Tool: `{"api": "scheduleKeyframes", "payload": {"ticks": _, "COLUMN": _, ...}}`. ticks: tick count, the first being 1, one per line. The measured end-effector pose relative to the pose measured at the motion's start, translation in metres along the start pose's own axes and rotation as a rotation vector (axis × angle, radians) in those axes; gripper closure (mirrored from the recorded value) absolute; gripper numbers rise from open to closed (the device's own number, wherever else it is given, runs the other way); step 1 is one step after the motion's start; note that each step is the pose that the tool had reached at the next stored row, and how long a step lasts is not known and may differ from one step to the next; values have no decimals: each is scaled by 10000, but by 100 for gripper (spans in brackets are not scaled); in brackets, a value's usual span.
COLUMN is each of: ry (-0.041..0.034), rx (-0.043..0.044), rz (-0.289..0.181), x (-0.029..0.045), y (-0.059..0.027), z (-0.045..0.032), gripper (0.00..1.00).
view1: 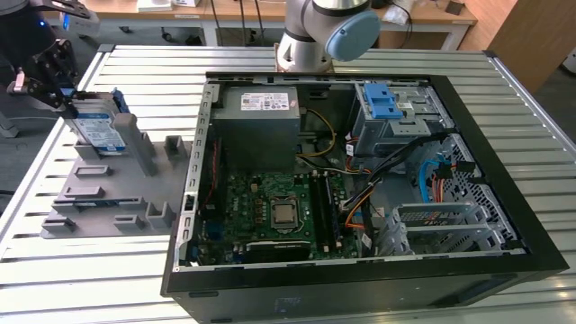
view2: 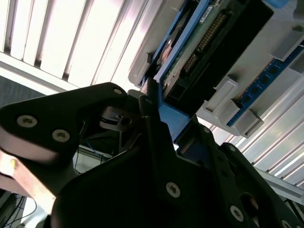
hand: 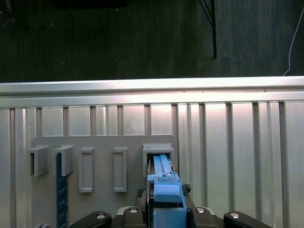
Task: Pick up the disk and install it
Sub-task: 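Pick up the disk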
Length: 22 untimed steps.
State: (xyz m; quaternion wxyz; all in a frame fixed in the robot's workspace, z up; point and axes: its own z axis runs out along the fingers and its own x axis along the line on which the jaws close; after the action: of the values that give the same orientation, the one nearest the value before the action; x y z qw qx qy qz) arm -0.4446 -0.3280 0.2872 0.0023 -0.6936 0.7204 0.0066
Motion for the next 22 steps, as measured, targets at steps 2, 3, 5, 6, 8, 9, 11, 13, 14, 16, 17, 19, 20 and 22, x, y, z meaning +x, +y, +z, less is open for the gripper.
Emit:
{"api": "scheduleKeyframes", "payload": {"ticks": 2, "ry": 5, "rx": 1, "rz": 0, "x": 0, "y": 0, "z": 4, "gripper": 64}}
{"api": "scheduleKeyframes", "payload": {"ticks": 3, "ry": 4, "rx": 3, "rz": 0, "x": 0, "y": 1, "z": 6, "gripper": 64}}
{"api": "scheduleKeyframes", "payload": {"ticks": 5, "ry": 5, "rx": 3, "rz": 0, "x": 0, "y": 0, "z": 6, "gripper": 62}}
{"api": "scheduleKeyframes", "payload": {"ticks": 6, "ry": 5, "rx": 3, "rz": 0, "x": 0, "y": 0, "z": 6, "gripper": 56}}
{"api": "scheduleKeyframes", "payload": {"ticks": 8, "ry": 5, "rx": 2, "rz": 0, "x": 0, "y": 1, "z": 6, "gripper": 56}}
{"api": "scheduleKeyframes", "payload": {"ticks": 9, "ry": 5, "rx": 2, "rz": 0, "x": 0, "y": 0, "z": 6, "gripper": 56}}
{"api": "scheduleKeyframes", "payload": {"ticks": 11, "ry": 5, "rx": 2, "rz": 0, "x": 0, "y": 0, "z": 6, "gripper": 56}}
{"api": "scheduleKeyframes", "payload": {"ticks": 13, "ry": 6, "rx": 1, "rz": 0, "x": 0, "y": 0, "z": 6, "gripper": 58}}
{"api": "scheduleKeyframes", "payload": {"ticks": 14, "ry": 6, "rx": 1, "rz": 0, "x": 0, "y": 0, "z": 6, "gripper": 58}}
{"api": "scheduleKeyframes", "payload": {"ticks": 16, "ry": 5, "rx": 2, "rz": 0, "x": 0, "y": 0, "z": 6, "gripper": 64}}
{"api": "scheduleKeyframes", "payload": {"ticks": 17, "ry": 5, "rx": 2, "rz": 0, "x": 0, "y": 0, "z": 6, "gripper": 64}}
{"api": "scheduleKeyframes", "payload": {"ticks": 19, "ry": 5, "rx": 2, "rz": 0, "x": 0, "y": 0, "z": 7, "gripper": 64}}
{"api": "scheduleKeyframes", "payload": {"ticks": 20, "ry": 5, "rx": 2, "rz": 1, "x": 0, "y": 0, "z": 7, "gripper": 64}}
{"api": "scheduleKeyframes", "payload": {"ticks": 22, "ry": 6, "rx": 2, "rz": 0, "x": 0, "y": 0, "z": 7, "gripper": 64}}
